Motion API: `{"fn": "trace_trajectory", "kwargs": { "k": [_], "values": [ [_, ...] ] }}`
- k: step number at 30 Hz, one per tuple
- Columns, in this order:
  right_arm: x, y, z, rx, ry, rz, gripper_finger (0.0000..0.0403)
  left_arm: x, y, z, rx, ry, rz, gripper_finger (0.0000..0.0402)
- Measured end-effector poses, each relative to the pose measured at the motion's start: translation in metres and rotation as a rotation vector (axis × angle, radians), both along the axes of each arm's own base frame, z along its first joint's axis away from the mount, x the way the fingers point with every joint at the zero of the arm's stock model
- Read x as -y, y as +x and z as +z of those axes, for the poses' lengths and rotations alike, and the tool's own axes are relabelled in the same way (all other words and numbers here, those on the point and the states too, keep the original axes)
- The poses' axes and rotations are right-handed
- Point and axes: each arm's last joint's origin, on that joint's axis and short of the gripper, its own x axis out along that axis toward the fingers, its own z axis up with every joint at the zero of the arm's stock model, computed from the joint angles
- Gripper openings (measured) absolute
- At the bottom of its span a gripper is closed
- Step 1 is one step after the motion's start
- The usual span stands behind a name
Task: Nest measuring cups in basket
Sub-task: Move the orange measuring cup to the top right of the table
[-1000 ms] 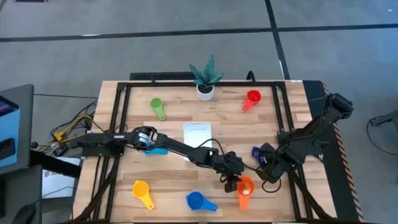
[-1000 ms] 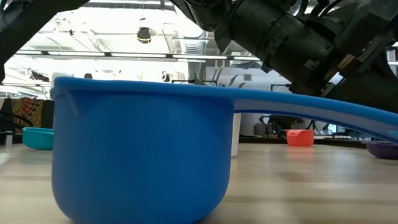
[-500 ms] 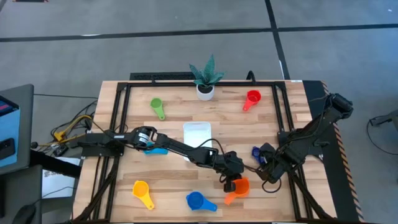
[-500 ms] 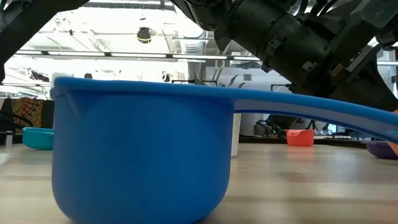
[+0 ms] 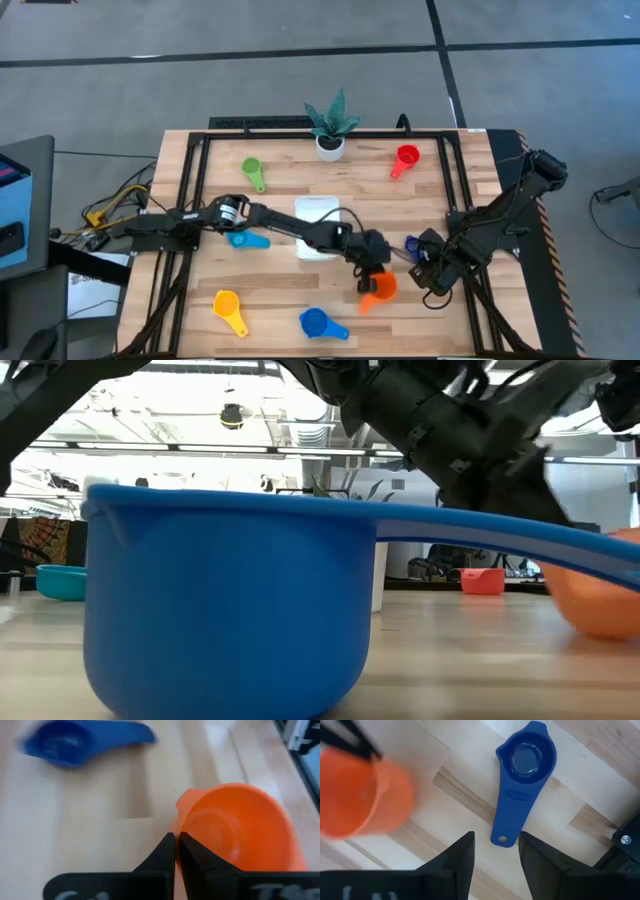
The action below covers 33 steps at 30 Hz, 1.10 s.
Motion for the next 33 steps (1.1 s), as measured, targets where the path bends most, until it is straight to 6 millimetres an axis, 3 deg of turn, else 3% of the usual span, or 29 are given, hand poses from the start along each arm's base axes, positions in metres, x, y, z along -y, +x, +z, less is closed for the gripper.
{"fn": "trace_trajectory", "kwargs": {
  "k": [11, 19, 26, 30, 33],
  "values": [
    [0.002, -0.003, 0.001, 0.056, -0.093, -0.039, 0.0147, -0.042, -0.009, 0.048, 0.060, 0.176, 0.041, 0.0000],
    [0.009, -0.006, 0.001, 0.072, -0.194, -0.073, 0.0120, -0.088, -0.016, 0.061, 0.030, 0.304, 0.067, 0.0000],
    [0.014, -0.005, 0.002, 0.102, -0.264, -0.087, 0.0108, -0.172, -0.023, 0.065, 0.017, 0.317, 0.264, 0.0000],
    [0.018, -0.001, 0.003, 0.118, -0.281, -0.115, 0.0108, -0.225, -0.031, 0.055, -0.005, 0.254, 0.399, 0.0000],
    [0.020, 0.003, 0.002, 0.144, -0.292, -0.138, 0.0108, -0.251, -0.039, 0.044, -0.045, 0.200, 0.440, 0.0000]
  ]
}}
